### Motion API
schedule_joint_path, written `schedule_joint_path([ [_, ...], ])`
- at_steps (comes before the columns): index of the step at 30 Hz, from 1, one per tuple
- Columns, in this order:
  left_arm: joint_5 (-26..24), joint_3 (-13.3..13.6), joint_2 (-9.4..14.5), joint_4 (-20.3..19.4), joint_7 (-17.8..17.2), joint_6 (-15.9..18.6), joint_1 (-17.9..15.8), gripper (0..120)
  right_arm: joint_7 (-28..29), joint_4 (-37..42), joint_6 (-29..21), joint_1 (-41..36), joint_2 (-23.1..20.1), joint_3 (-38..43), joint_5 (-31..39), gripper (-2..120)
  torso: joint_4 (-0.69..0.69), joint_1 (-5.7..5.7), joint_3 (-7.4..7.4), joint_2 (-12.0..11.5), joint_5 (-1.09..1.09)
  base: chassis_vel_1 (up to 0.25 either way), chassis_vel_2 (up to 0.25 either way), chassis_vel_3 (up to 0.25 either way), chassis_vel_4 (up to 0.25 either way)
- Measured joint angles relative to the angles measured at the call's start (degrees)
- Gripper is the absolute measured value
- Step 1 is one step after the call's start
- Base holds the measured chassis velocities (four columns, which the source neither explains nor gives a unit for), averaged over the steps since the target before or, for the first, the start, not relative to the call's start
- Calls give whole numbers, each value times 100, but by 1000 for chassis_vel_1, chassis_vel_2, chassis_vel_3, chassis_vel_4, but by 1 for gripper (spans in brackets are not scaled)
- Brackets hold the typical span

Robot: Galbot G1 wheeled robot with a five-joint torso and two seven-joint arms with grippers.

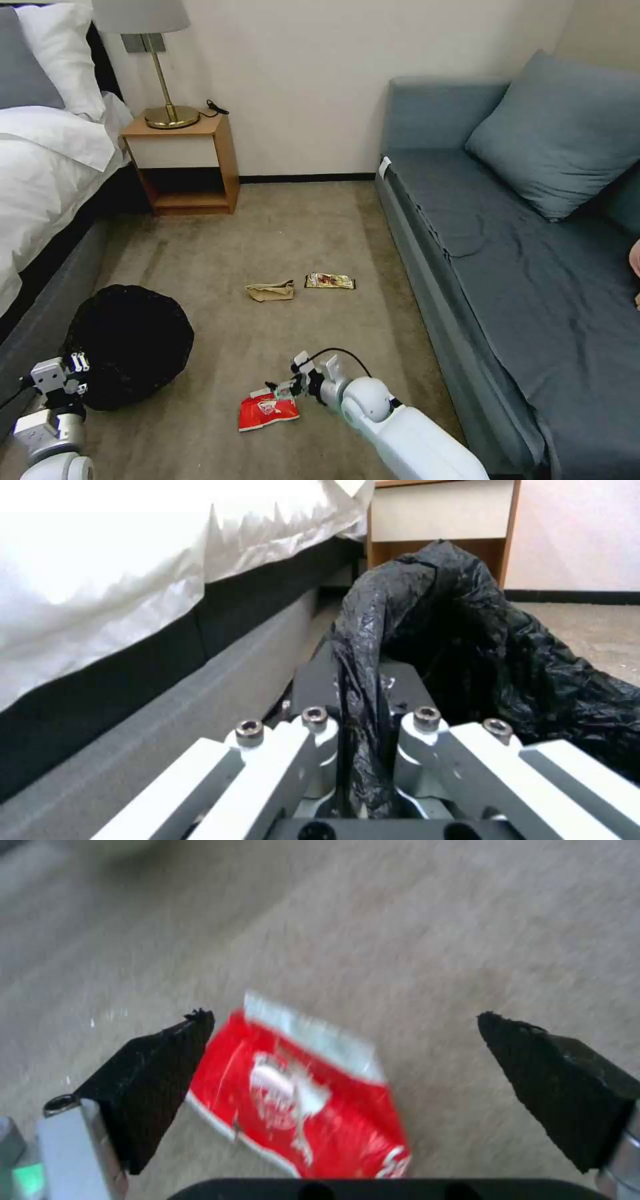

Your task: Pick up the trash bin, then pick up the garbage on the floor and place it into the trash bin.

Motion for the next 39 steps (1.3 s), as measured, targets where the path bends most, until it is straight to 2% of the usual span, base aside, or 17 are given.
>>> schedule_joint_path([
  [7, 48, -59, 0, -171, 54, 47, 57, 5, -100, -448, 229, -20, 207, -44, -431, 100, 0, 0, 0, -1, 0, 0, 0, 0, 0],
  [22, 94, -65, -66, -174, 95, -85, 178, 5, -127, -1260, 549, 46, 485, -62, -891, 100, 0, 0, 0, 0, 0, 0, 0, 0, 0],
  [25, 94, -65, -74, -157, 95, -110, 196, 5, -132, -1366, 553, 61, 550, -47, -907, 96, 0, 0, 0, 0, 0, 0, 0, 0, 0],
  [28, 98, -50, -97, -155, 100, -127, 241, 5, -184, -1453, 577, 63, 590, -36, -983, 84, 0, 0, 0, 0, 0, 0, 0, 0, 0],
  [29, 98, -50, -97, -155, 100, -127, 241, 5, -184, -1453, 577, 63, 590, -36, -983, 84, 0, 0, 0, 0, 0, 0, 0, 0, 0],
  [32, 101, -47, -117, -128, 122, -159, 253, 5, -243, -1479, 629, 44, 590, -35, -1064, 68, 0, 0, 0, 0, 0, 0, 0, 0, 0],
  [33, 101, -47, -117, -128, 122, -159, 253, 5, -243, -1479, 629, 44, 590, -35, -1064, 68, 0, 0, 0, 0, 0, 0, 0, 0, 0],
  [35, 91, -62, -121, -112, 135, -168, 243, 5, -260, -1479, 651, 43, 583, -27, -1078, 57, 0, 0, 0, -1, 0, 0, 0, 0, 0],
  [38, 51, -94, -121, -124, 136, -168, 234, 5, -274, -1479, 653, 44, 576, -17, -1082, 50, 0, 0, 0, 0, 0, 0, 0, 0, 0],
  [39, 16, -150, -118, -136, 150, -167, 215, 5, -294, -1488, 664, 46, 572, 2, -1097, 42, 0, 0, 0, 0, 0, 0, 0, 0, 0],
])
